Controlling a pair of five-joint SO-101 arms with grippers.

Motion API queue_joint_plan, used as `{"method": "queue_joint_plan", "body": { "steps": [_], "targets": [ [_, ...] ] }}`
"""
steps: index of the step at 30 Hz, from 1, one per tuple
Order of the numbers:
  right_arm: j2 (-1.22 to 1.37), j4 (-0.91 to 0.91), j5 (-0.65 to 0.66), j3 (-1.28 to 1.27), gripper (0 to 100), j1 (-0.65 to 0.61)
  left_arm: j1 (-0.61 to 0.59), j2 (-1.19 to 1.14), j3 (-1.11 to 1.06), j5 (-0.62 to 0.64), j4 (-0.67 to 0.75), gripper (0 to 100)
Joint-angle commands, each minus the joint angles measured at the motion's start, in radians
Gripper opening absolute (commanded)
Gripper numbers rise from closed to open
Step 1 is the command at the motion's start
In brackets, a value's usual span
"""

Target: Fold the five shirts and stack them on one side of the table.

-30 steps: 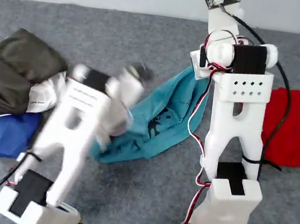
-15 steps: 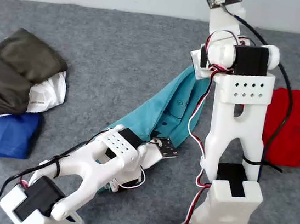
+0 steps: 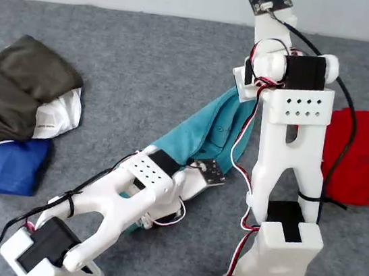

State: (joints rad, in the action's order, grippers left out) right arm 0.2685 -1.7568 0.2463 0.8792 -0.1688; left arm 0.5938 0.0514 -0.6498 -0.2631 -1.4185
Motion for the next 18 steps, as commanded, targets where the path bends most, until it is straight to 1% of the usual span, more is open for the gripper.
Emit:
{"method": "queue_joint_plan", "body": {
  "steps": [1, 5, 9, 12, 14, 16, 18],
  "targets": [
    [-0.061, -0.035, -0.005, 0.003, 0.9, 0.007, 0.011, 0.037, 0.028, 0.014, -0.014, 6],
    [-0.061, -0.035, -0.005, 0.003, 0.9, 0.007, 0.011, 0.037, 0.008, 0.014, -0.009, 9],
    [-0.061, -0.035, -0.005, 0.002, 0.9, 0.007, 0.011, 0.038, 0.016, 0.015, -0.008, 9],
    [-0.061, -0.035, -0.005, 0.002, 0.9, 0.007, 0.011, 0.038, 0.012, 0.015, 0.02, 8],
    [-0.061, -0.035, -0.005, 0.002, 0.9, 0.007, 0.011, 0.038, 0.01, 0.015, 0.023, 6],
    [-0.061, -0.035, -0.005, 0.002, 0.9, 0.007, 0.011, 0.038, 0.01, 0.015, 0.023, 1],
    [-0.061, -0.035, -0.006, 0.002, 0.9, 0.007, 0.011, 0.038, 0.008, 0.015, 0.023, 1]
  ]
}}
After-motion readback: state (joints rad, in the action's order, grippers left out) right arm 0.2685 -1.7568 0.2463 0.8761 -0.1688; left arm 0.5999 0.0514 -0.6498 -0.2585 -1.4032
